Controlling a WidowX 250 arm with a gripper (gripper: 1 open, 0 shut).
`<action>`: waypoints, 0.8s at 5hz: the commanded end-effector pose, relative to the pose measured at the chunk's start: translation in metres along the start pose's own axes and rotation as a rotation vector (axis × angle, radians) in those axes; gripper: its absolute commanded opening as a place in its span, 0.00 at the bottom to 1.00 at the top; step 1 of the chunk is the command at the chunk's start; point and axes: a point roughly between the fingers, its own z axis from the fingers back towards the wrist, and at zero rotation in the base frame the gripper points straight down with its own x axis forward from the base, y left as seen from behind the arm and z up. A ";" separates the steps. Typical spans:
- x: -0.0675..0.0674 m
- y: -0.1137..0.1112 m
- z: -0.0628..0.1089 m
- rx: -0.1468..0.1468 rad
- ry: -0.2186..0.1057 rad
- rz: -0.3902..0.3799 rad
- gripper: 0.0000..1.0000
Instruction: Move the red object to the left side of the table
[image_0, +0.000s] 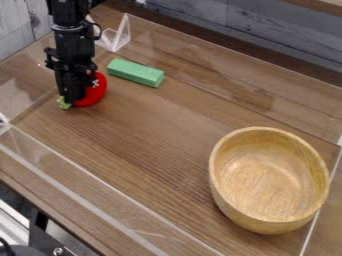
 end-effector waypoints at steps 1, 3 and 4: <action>-0.001 -0.001 -0.001 0.002 0.005 0.012 0.00; 0.000 -0.005 0.005 -0.003 -0.003 0.014 0.00; 0.001 -0.007 0.007 -0.005 -0.005 0.015 0.00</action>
